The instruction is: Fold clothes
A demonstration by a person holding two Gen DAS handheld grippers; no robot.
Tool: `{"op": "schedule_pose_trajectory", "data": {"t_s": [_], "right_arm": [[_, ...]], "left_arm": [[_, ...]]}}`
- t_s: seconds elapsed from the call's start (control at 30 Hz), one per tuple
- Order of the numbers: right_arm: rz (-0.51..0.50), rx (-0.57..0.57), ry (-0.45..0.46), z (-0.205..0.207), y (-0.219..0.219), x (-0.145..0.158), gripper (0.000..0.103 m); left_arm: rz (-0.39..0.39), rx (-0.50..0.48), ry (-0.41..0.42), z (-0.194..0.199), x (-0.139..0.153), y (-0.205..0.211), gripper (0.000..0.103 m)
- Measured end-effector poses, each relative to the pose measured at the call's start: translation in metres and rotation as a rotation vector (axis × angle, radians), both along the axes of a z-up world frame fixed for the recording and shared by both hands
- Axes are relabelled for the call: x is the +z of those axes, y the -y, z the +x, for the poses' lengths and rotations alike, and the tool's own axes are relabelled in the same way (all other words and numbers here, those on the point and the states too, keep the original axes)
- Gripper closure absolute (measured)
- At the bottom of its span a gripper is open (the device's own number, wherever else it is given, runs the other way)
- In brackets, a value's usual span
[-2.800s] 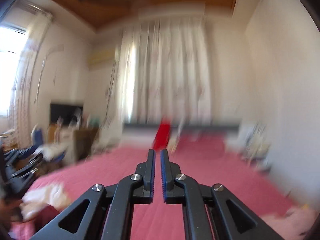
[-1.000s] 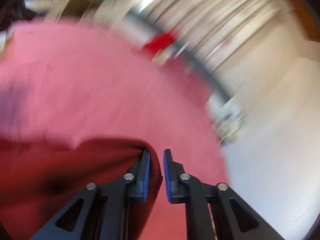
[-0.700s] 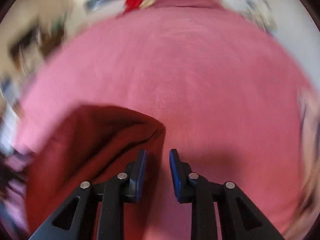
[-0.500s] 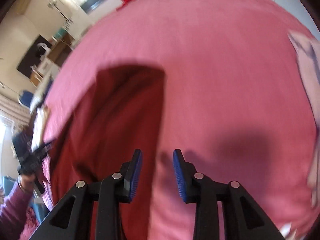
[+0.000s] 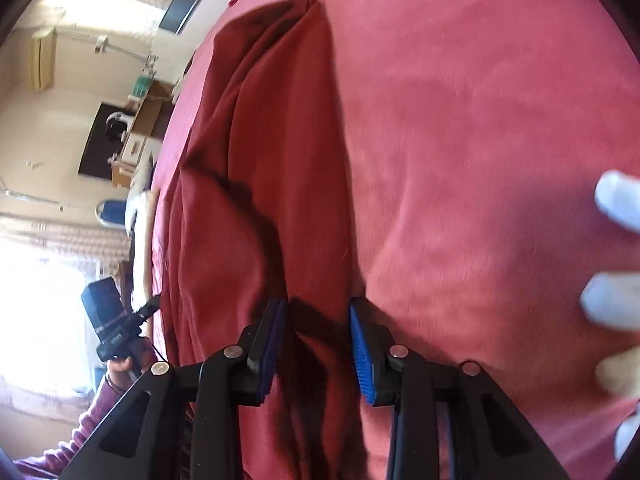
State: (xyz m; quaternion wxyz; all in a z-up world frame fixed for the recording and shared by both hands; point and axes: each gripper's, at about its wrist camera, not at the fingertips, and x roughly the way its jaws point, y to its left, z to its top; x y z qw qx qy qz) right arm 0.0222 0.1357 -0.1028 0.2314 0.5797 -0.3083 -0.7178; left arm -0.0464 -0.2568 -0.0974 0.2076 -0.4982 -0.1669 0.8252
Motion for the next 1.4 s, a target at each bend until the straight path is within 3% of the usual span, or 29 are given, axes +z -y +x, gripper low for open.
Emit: {"op": "schedule_pose_trajectory", "data": {"t_s": [0.03,0.1,0.17,0.3,0.37,0.5,0.6,0.73,0.8,0.9,0.97,1.1,1.13,1.27,1.33,1.4], "right_arm": [[-0.014,-0.024,0.001,0.004,0.001,-0.003,0.072],[-0.033,-0.069,0.034,0.004,-0.005,-0.006,0.097],[-0.044,-0.102,0.059,-0.003,-0.016,-0.005,0.099],[-0.021,-0.143,-0.022,-0.008,-0.021,0.025,0.100],[0.036,-0.154,-0.074,-0.009,-0.029,0.047,0.100],[0.334,-0.169,-0.237,-0.009,-0.052,0.116,0.100],[0.716,-0.212,-0.338,-0.023,-0.083,0.159,0.100],[1.217,-0.268,-0.369,-0.059,-0.109,0.170,0.093],[1.304,-0.281,-0.285,-0.073,-0.125,0.161,0.085],[1.137,-0.274,-0.313,-0.075,-0.091,0.157,0.082],[0.968,-0.191,-0.364,-0.059,-0.051,0.149,0.080],[0.660,0.140,-0.384,-0.025,0.056,0.110,0.080],[0.581,0.237,-0.384,-0.014,0.089,0.099,0.080],[0.530,0.509,-0.404,0.020,0.179,0.068,0.080],[0.526,0.555,-0.371,0.026,0.202,0.050,0.080],[0.464,0.509,-0.320,0.023,0.198,0.038,0.079]], "left_arm": [[-0.014,0.014,-0.017,0.013,-0.001,0.005,0.023],[-0.055,0.041,-0.081,0.035,-0.003,0.007,0.023],[-0.119,0.064,-0.166,0.054,-0.005,0.001,0.023],[-0.296,0.088,-0.315,0.083,-0.010,-0.019,0.022],[-0.279,0.113,-0.322,0.092,-0.009,-0.011,0.022],[-0.214,0.129,-0.310,0.086,-0.010,-0.002,0.021],[-0.232,0.117,-0.292,0.077,-0.010,-0.006,0.021],[-0.260,0.092,-0.226,0.061,-0.006,-0.010,0.021],[-0.257,0.091,-0.174,0.050,0.000,-0.007,0.021],[-0.301,0.161,-0.150,0.036,0.010,0.005,0.021],[-0.289,0.203,-0.123,0.027,0.008,0.016,0.021],[-0.253,0.281,-0.064,0.008,0.002,0.041,0.021],[-0.278,0.263,-0.069,0.007,0.001,0.038,0.021],[-0.385,0.147,-0.111,0.012,-0.003,0.018,0.020],[-0.351,0.118,-0.104,0.018,-0.003,0.017,0.020],[-0.309,0.094,-0.093,0.024,-0.003,0.019,0.020]]}}
